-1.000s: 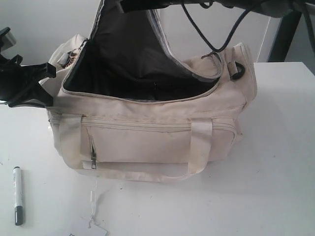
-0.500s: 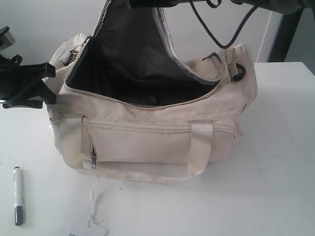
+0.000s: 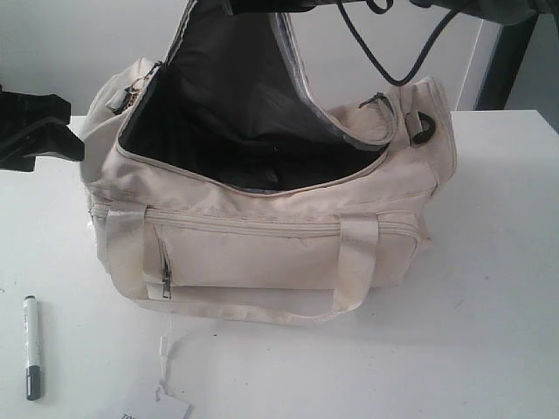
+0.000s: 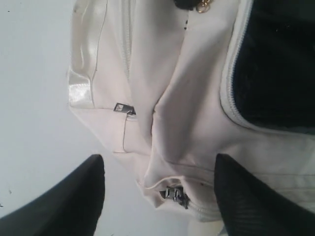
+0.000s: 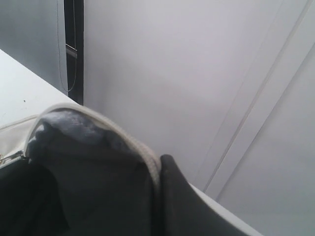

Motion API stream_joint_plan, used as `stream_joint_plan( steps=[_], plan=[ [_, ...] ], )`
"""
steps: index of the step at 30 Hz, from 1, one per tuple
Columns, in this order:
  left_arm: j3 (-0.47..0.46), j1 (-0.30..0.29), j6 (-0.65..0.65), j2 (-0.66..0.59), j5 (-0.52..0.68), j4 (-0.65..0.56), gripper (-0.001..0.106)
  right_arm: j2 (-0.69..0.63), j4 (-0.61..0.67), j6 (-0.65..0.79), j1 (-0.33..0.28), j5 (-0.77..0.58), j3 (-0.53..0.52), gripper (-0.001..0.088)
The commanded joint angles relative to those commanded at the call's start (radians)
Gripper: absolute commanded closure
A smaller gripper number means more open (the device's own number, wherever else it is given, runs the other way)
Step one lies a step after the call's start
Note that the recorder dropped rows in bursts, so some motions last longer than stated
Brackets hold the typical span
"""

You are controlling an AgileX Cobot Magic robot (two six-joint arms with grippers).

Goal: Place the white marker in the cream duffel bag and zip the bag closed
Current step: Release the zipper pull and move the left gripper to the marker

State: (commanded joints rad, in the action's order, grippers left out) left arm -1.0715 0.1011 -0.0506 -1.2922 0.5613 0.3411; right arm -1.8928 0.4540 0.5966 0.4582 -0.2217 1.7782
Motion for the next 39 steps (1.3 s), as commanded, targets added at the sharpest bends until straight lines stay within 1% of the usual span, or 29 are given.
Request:
stream_joint_plan(
  steps=[2,3,4,5,6,7,8,10,11,13,14,16,20,23,27,29,33,38,39],
  plan=[
    [0.000,0.000,0.000,0.035,0.032,-0.047,0.038,0.000,0.000,0.000,0.000,0.002,0.000,0.0868],
    [0.000,0.000,0.002,0.058,0.067,-0.086,0.038,0.000,0.000,0.000,0.000,0.002,0.000,0.0868],
    [0.000,0.000,0.002,0.068,0.083,-0.096,0.040,0.000,0.000,0.000,0.000,0.002,0.000,0.0868],
    [0.002,0.000,0.002,0.085,0.115,-0.113,0.047,0.000,0.000,0.000,0.000,0.002,0.000,0.0868],
    [0.005,0.000,0.002,0.091,0.121,-0.120,0.051,0.000,0.000,0.000,0.000,0.002,0.000,0.0868],
    [0.023,0.000,0.006,0.107,0.120,-0.123,0.065,0.000,0.000,0.000,0.000,0.002,0.000,0.0868],
    [0.033,0.000,0.011,0.110,0.116,-0.123,0.071,0.000,0.000,0.000,0.000,0.002,0.000,0.0868],
    [0.091,0.000,0.036,0.130,0.094,-0.123,0.103,0.000,0.000,0.000,0.000,0.002,0.000,0.0868],
    [0.107,0.000,0.036,0.133,0.091,-0.123,0.105,0.000,0.000,0.000,0.000,0.002,0.000,0.0868],
    [0.149,0.000,0.051,0.132,0.091,-0.123,0.105,0.000,0.000,0.000,0.000,0.002,0.000,0.0868],
    [0.176,0.000,0.051,0.132,0.096,-0.137,0.105,0.000,0.000,0.000,0.000,0.002,0.000,0.0868],
    [0.195,0.000,0.051,0.132,0.124,-0.175,0.105,0.000,0.000,0.000,0.000,0.002,0.000,0.0868],
    [0.197,0.000,0.051,0.122,0.176,-0.182,0.105,0.000,0.000,0.000,0.000,0.002,0.000,0.0868],
    [0.202,0.000,0.051,0.106,0.225,-0.211,0.105,0.000,0.000,0.000,0.000,0.002,0.000,0.0868],
    [0.229,0.000,0.122,0.075,0.218,-0.263,0.105,0.000,0.000,0.000,0.000,0.000,0.000,0.0868],
    [0.247,0.000,0.126,0.059,0.194,-0.266,0.099,0.000,0.000,0.000,0.000,0.002,0.000,0.0868],
    [0.283,0.000,0.141,0.023,0.148,-0.257,0.078,0.000,0.000,0.000,0.000,0.000,0.000,0.0868],
    [0.328,0.000,0.243,-0.011,0.066,-0.257,0.051,0.000,0.000,0.000,0.000,0.002,0.000,0.0868],
    [0.337,0.000,0.268,-0.014,0.053,-0.257,0.047,0.000,0.000,0.000,0.000,0.002,0.000,0.0868]
  ],
)
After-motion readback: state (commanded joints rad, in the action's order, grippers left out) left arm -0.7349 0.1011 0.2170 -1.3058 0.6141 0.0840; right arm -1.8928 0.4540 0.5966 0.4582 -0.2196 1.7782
